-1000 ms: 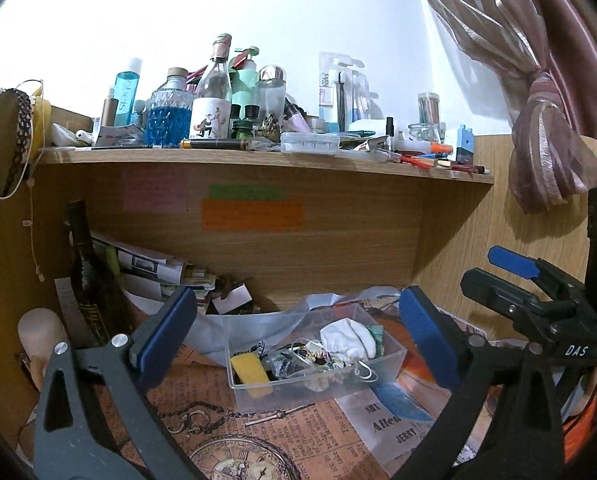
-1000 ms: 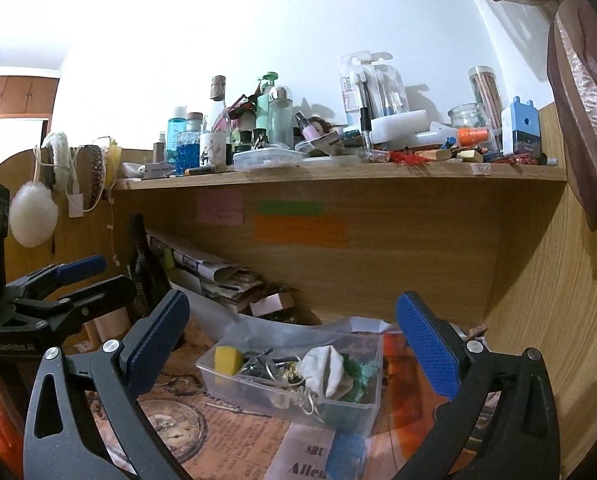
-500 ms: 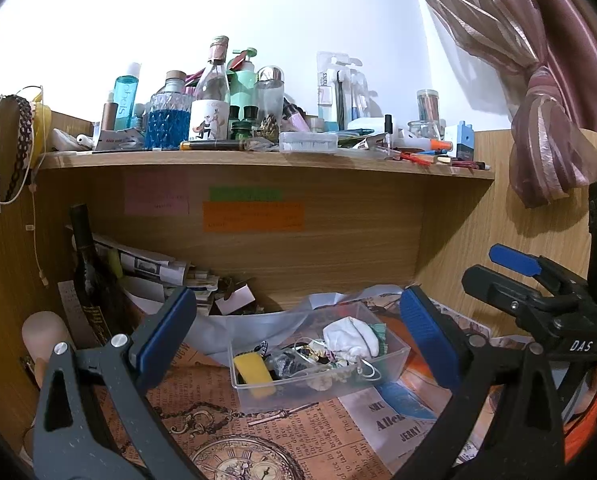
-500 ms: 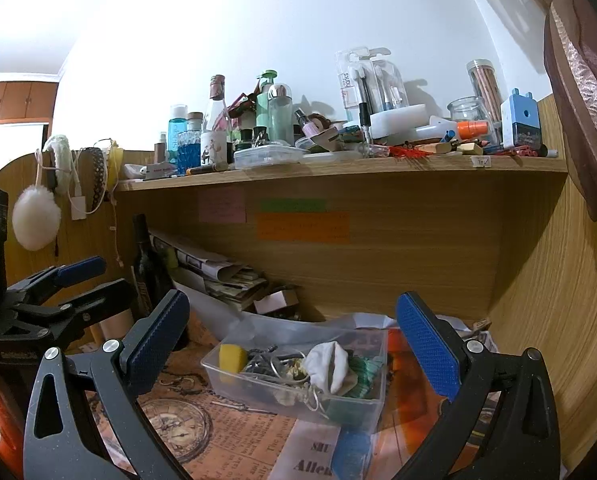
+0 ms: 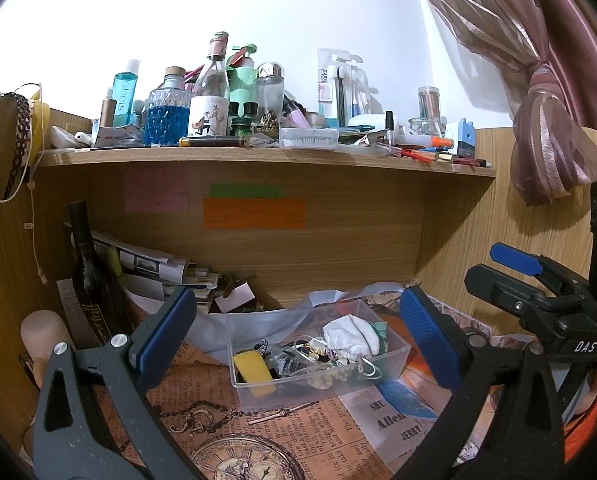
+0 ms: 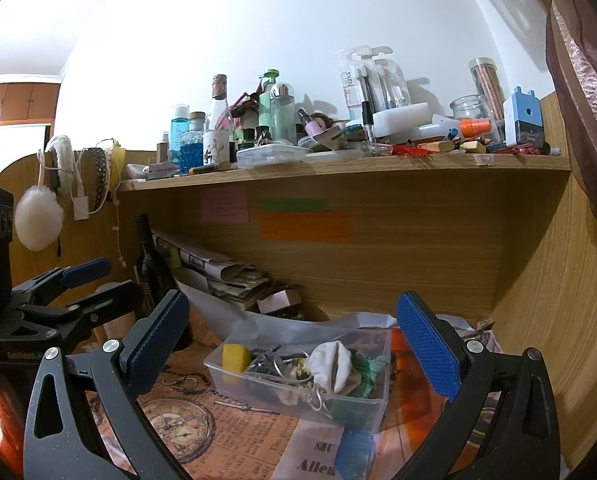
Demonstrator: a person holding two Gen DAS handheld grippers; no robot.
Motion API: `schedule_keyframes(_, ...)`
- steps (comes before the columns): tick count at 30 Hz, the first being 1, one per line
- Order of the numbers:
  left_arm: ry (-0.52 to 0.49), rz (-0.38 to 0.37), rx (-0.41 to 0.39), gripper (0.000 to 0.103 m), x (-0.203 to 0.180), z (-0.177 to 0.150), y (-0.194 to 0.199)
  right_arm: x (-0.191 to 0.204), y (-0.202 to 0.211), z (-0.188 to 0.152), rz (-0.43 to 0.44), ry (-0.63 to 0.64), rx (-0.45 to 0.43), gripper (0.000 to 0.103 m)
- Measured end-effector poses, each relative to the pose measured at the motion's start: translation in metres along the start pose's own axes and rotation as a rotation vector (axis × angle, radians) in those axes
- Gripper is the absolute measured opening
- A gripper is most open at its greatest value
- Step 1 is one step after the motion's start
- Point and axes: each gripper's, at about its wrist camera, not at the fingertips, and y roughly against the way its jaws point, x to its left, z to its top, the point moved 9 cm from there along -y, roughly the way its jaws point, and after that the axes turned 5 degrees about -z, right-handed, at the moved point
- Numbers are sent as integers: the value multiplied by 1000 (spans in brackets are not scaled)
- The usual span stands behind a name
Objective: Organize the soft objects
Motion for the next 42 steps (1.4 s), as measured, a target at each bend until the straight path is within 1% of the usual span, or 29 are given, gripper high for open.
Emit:
schedule_keyframes(20, 1, -21, -8, 103, 4, -1, -3, 0, -3, -6, 5, -12, 15, 103)
schedule_keyframes(26, -16, -24, -2, 103, 2, -2, -4, -2, -4, -6, 5, -15, 19, 103)
schedule_keyframes(35, 11, -34, 15, 103, 4, -5, -9, -5, -4, -8, 4, -15, 21, 103)
schedule_keyframes(42, -1, -35, 23, 103, 3, -7, -12, -12, -7, -11, 12, -26, 31, 103)
